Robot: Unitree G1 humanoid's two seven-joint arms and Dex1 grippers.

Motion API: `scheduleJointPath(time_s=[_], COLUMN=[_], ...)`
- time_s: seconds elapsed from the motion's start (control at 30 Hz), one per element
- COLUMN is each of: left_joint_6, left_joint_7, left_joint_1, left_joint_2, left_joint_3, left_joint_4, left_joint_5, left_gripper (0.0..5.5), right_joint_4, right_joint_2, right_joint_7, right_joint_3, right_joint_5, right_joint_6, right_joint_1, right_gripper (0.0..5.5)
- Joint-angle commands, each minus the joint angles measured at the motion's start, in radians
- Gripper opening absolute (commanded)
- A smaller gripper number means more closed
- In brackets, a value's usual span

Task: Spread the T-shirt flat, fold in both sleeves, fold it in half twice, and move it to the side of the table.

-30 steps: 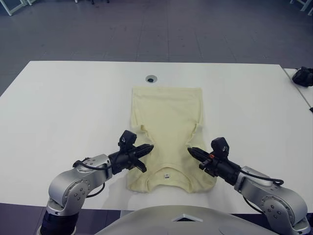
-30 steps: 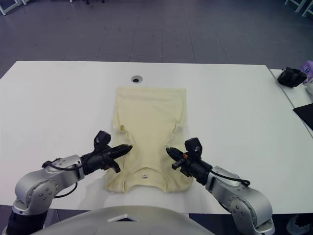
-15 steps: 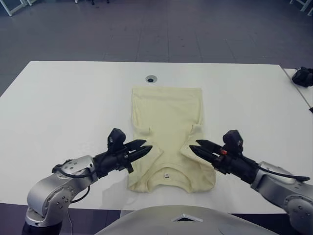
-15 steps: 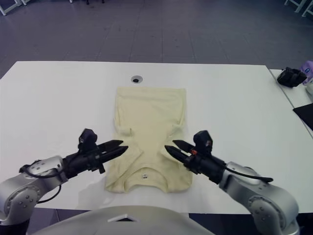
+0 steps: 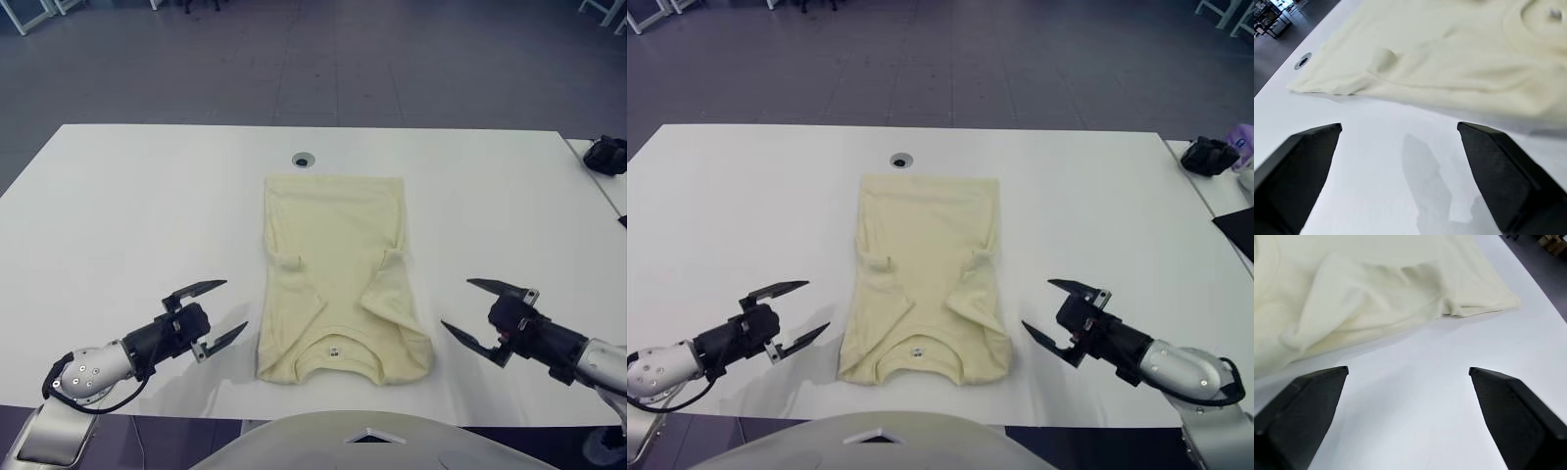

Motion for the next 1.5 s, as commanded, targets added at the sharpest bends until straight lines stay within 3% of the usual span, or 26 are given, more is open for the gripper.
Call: scheduleJointPath(time_s=[0.03,0.1,0.4,0.8,1.03,1.37,1.5], left_joint_6=[-0.061,-0.083,-0.131,-0.13,-0.179,-0.352,-0.372], left_joint_7=[0.0,-0.001,-0.013,0.009,0.004,-0.054,-0.075], left_joint_1=[-0.034,-0.037,-0.013,-0.036,-0.043,-0.016,-0.025], left_joint_2=[-0.026,-0.024,0.0,-0.008,0.021,0.151,0.17], left_joint_3=[-0.039,-0.048,-0.042,-0.071,-0.073,-0.055,-0.089], left_joint_4=[0.041,0.044,0.08,0.091,0.104,0.128,0.117], left_joint_5=[0.026,0.032,0.048,0.069,0.107,0.124,0.095], left_gripper=[5.14,5.38,5.38,5.38,5.38,5.38,5.38], right_joint_4=[0.038,0.018,-0.065,-0.063,-0.027,-0.029,0.031], right_joint_2=[0.047,0.056,0.042,0.087,0.019,0.017,0.01], right_joint_7=[-0.003,0.0,-0.007,0.006,-0.035,-0.013,0.011], right_joint_3=[0.103,0.111,-0.027,0.119,0.124,-0.106,-0.099], right_joint_5=[-0.091,-0.101,-0.13,-0.22,-0.438,-0.236,-0.257], right_joint_6=[-0.086,-0.111,-0.095,-0.115,-0.313,-0.397,-0.475], right_joint_1=[-0.035,-0.022,-0.014,-0.03,-0.048,0.044,0.094], right_gripper=[5.28,5.4,5.4,5.4,5.4,5.4,5.4])
